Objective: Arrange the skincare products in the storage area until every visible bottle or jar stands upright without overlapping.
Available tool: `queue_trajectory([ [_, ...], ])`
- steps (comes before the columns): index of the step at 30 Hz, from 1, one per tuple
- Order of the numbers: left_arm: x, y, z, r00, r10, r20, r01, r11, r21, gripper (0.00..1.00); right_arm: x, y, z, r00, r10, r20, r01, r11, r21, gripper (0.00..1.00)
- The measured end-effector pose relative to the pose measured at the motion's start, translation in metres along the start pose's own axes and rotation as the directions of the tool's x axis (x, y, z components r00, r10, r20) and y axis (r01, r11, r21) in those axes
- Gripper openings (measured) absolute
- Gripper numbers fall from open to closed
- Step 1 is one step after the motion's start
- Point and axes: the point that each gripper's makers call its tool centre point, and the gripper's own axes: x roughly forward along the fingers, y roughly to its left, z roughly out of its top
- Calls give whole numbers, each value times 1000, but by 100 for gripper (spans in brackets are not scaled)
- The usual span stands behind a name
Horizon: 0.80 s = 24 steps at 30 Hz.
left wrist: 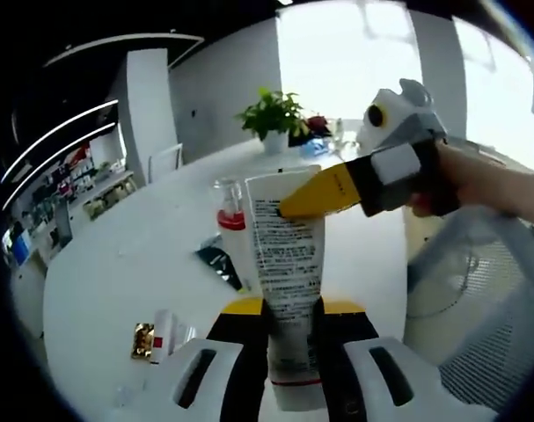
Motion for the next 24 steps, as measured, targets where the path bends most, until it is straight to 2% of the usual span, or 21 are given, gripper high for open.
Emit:
queue_trajectory([
  [4,2,2,-4,1000,5,-4,-5,1000,5,17,2,6,1,1000,21,-8,-22,994,-110,5],
  [5,3,2,-4,1000,4,-4,-4,1000,4,17,4,11,3,999,43,-3,-43,988,-147,5],
  [7,4,3,-5,1000,2,0,-2,1000,-3,18,5,14,1,999,42,-16,-45,977,-208,5],
  [11,6,2,-12,1000,-16,-3,16,1000,-26,18,9,17,-5,998,41,-42,-50,964,-259,5],
  [18,10,2,-16,1000,-23,-9,23,999,-25,21,13,22,-9,996,51,-72,-74,927,-369,5],
  [19,10,2,-18,1000,-26,-12,26,999,-23,21,13,23,-11,995,53,-80,-79,921,-382,5],
  [20,11,2,-18,1000,-28,-11,28,999,-24,22,14,24,-12,994,53,-92,-87,902,-423,4],
  [24,12,1,-19,999,-32,-3,32,999,-22,23,15,26,-13,995,48,-93,-85,885,-457,4],
])
